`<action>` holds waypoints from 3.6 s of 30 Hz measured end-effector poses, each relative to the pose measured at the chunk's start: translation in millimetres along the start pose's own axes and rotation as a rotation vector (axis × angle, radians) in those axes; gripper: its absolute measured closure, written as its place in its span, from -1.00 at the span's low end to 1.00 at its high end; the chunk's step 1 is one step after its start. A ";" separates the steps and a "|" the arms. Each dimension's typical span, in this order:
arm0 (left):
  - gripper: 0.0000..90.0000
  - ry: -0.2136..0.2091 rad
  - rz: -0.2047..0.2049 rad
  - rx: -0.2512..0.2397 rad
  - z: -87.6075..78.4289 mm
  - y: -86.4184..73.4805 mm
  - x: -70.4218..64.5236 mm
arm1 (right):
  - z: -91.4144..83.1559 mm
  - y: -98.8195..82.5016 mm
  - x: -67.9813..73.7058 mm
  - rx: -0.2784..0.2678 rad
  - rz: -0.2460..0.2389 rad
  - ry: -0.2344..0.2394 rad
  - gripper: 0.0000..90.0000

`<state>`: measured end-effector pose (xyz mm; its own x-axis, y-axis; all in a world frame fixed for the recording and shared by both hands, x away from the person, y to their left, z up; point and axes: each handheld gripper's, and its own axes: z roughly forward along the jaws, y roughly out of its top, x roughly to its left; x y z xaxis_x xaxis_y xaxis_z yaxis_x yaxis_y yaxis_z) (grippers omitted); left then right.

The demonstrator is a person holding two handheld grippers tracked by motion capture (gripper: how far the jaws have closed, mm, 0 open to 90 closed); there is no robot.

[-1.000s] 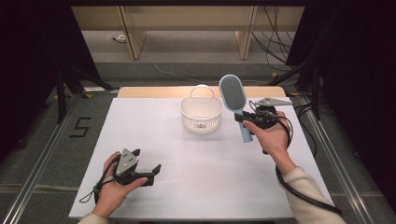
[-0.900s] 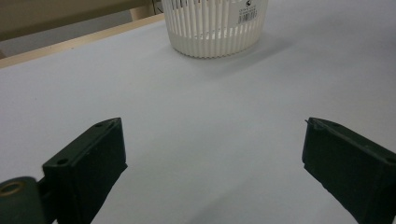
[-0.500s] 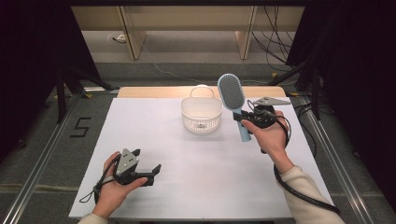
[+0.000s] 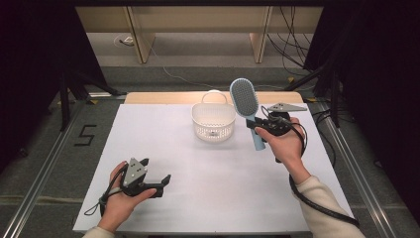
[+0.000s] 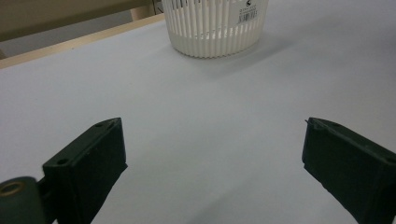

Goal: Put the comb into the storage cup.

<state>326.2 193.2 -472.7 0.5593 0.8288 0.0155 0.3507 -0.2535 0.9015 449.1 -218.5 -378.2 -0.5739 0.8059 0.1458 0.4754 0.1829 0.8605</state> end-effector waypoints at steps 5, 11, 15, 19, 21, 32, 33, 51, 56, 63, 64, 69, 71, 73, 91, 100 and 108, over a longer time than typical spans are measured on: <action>-0.88 0.000 0.000 0.000 0.2 -0.1 0.0 | 1.2 0.6 0.5 -0.003 -0.002 0.001 0.60; -0.88 -0.001 0.000 0.001 0.2 -0.2 0.0 | 2.7 1.7 1.6 -0.003 -0.009 -0.003 0.60; -0.88 0.000 -0.001 0.000 0.1 -0.1 0.0 | 4.2 2.2 2.5 -0.003 -0.012 0.000 0.60; -0.88 0.000 0.000 0.000 0.0 -0.1 0.1 | 5.2 3.0 3.2 -0.005 -0.011 0.003 0.60; -0.88 0.000 0.000 0.000 0.1 -0.1 0.1 | 5.7 3.4 3.3 -0.004 -0.011 0.002 0.60; -0.87 0.000 -0.001 -0.001 0.0 0.0 0.1 | 8.7 4.8 5.8 0.001 -0.017 0.006 0.60; -0.87 0.000 -0.001 -0.001 0.0 0.0 0.0 | 8.9 5.0 5.8 0.000 -0.017 0.007 0.60; -0.87 0.001 -0.002 -0.001 0.0 0.1 0.0 | 10.7 6.3 6.9 -0.004 -0.021 0.005 0.60; -0.87 0.001 -0.001 -0.001 0.1 0.0 0.0 | 11.5 6.9 7.9 -0.004 -0.022 0.009 0.60; -0.87 0.001 -0.001 -0.001 0.2 0.0 0.1 | 13.7 7.7 9.4 -0.005 -0.023 0.013 0.60; -0.87 0.001 -0.001 -0.001 0.2 -0.1 0.1 | 14.0 7.8 9.8 -0.004 -0.024 0.014 0.60; -0.87 0.002 0.000 -0.001 0.0 0.1 0.2 | 15.4 8.8 11.0 -0.008 -0.024 0.016 0.60; -0.87 0.001 0.000 -0.002 0.1 0.0 0.2 | 16.0 9.2 11.6 -0.008 -0.025 0.015 0.60; -0.87 0.001 -0.001 -0.002 0.0 0.1 0.1 | 16.4 9.5 11.9 -0.009 -0.024 0.016 0.60; -0.87 0.000 -0.003 -0.003 -0.1 0.2 0.1 | 20.1 11.5 14.3 -0.006 -0.027 0.021 0.60; -0.87 -0.002 -0.003 -0.003 0.1 0.0 0.3 | 22.5 11.7 14.7 -0.002 -0.028 0.022 0.60; -0.87 -0.002 -0.002 -0.003 0.1 0.1 0.2 | 23.8 12.1 15.9 -0.005 -0.031 0.022 0.60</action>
<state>326.4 193.3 -472.6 0.5603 0.8282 0.0125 0.3495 -0.2500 0.9030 461.6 -190.1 -377.1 -0.6030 0.7872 0.1292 0.4536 0.2051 0.8673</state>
